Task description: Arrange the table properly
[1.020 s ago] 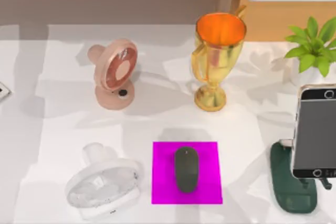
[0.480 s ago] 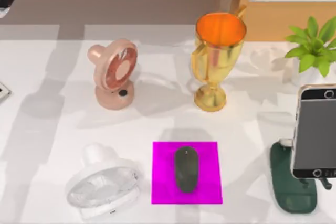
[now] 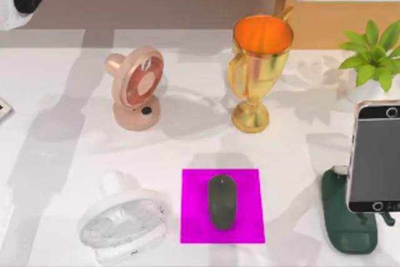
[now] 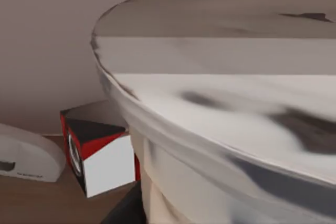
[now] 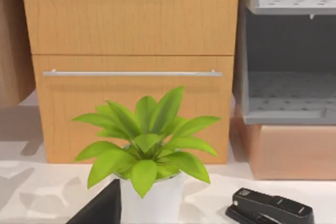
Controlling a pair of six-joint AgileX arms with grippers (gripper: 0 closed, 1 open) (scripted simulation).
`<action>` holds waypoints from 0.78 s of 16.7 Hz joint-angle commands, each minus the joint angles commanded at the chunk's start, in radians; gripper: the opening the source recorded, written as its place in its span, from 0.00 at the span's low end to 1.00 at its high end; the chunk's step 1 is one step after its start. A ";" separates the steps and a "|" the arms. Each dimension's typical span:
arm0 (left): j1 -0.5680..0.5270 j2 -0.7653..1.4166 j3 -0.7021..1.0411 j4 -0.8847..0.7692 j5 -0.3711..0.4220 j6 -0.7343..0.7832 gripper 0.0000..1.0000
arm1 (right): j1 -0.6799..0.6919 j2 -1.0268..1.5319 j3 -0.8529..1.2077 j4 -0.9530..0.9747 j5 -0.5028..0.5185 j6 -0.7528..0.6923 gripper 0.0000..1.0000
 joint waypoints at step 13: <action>0.000 0.000 0.000 0.000 0.000 0.000 1.00 | 0.000 0.000 0.000 0.000 0.000 0.000 1.00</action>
